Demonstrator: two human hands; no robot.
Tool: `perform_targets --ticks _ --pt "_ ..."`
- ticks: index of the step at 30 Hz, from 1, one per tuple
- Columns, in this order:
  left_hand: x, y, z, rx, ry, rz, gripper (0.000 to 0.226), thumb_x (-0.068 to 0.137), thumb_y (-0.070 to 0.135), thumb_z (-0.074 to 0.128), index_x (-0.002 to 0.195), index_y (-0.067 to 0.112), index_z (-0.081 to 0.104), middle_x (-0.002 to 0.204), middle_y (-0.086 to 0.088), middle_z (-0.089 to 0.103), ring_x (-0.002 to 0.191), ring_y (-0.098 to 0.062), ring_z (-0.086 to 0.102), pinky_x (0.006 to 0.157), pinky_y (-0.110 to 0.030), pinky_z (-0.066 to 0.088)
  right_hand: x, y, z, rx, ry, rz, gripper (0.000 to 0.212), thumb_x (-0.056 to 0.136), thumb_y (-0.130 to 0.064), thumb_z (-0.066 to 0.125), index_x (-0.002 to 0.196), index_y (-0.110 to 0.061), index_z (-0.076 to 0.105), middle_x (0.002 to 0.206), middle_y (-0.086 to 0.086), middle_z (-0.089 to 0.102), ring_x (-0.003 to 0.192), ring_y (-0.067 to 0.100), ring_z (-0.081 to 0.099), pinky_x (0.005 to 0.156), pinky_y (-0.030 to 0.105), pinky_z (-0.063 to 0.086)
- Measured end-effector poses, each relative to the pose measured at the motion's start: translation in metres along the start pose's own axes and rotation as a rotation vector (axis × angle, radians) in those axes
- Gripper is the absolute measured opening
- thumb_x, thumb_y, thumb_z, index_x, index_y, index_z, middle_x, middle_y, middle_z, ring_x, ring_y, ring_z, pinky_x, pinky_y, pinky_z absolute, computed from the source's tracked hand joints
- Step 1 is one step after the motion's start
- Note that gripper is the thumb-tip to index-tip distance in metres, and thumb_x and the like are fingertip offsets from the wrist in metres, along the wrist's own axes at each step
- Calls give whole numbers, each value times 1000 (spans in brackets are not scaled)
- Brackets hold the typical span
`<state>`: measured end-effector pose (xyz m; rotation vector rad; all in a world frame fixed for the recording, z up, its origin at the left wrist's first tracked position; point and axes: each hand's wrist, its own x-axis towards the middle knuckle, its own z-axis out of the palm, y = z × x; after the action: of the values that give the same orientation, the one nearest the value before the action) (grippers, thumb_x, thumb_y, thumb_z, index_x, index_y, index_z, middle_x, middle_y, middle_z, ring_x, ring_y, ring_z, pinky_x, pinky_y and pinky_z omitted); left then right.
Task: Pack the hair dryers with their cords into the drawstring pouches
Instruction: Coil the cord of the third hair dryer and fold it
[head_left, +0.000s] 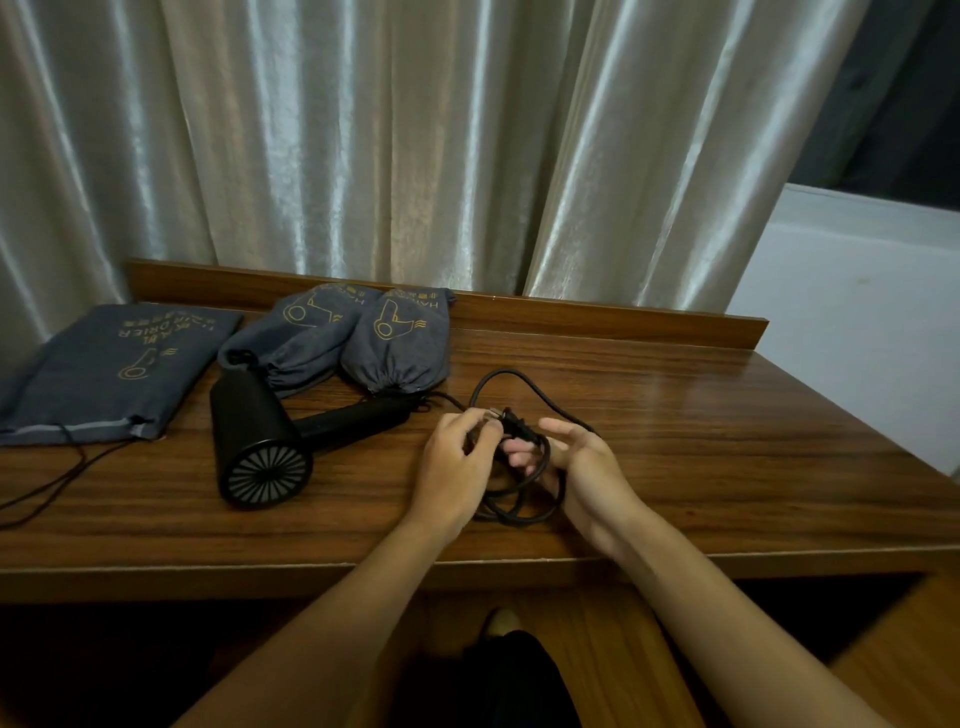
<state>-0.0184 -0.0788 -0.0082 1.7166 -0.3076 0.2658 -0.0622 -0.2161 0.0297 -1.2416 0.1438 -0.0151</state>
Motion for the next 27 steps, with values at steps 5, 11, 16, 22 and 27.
perform_targets --ticks 5,11,16,22,27 --pt "1 -4 -1 66 92 39 24 93 32 62 80 13 68 86 0 55 76 0 53 66 -9 37 4 3 0 -633 144 -269 32 102 -5 35 111 -12 64 93 4 73 90 14 65 79 23 51" --pt "3 -6 -1 40 60 64 27 97 30 56 81 11 66 86 -2 57 79 -7 55 74 -24 45 22 -40 11 -1708 -66 -915 62 84 -22 64 142 -30 44 143 -1 41 136 16 31 110 45 27" --pt "2 -5 -2 -23 45 76 19 99 27 54 87 15 64 87 0 60 83 -14 59 76 -34 49 51 -66 43 -2114 -599 -491 84 81 -31 73 151 -35 26 150 -2 37 143 20 28 116 51 16" --pt "-2 -3 -4 -110 48 49 29 96 37 55 123 35 44 104 6 60 96 -2 60 80 -20 52 69 -76 45 -1974 -430 -753 19 90 -34 67 105 -23 60 102 -4 64 97 18 62 71 34 47" --pt "0 -5 -1 -72 11 -41 20 103 43 28 102 38 47 95 4 62 71 2 57 66 -18 46 80 -73 5 -1275 47 -615 23 90 -31 69 106 -16 63 96 0 70 83 15 69 73 34 58"
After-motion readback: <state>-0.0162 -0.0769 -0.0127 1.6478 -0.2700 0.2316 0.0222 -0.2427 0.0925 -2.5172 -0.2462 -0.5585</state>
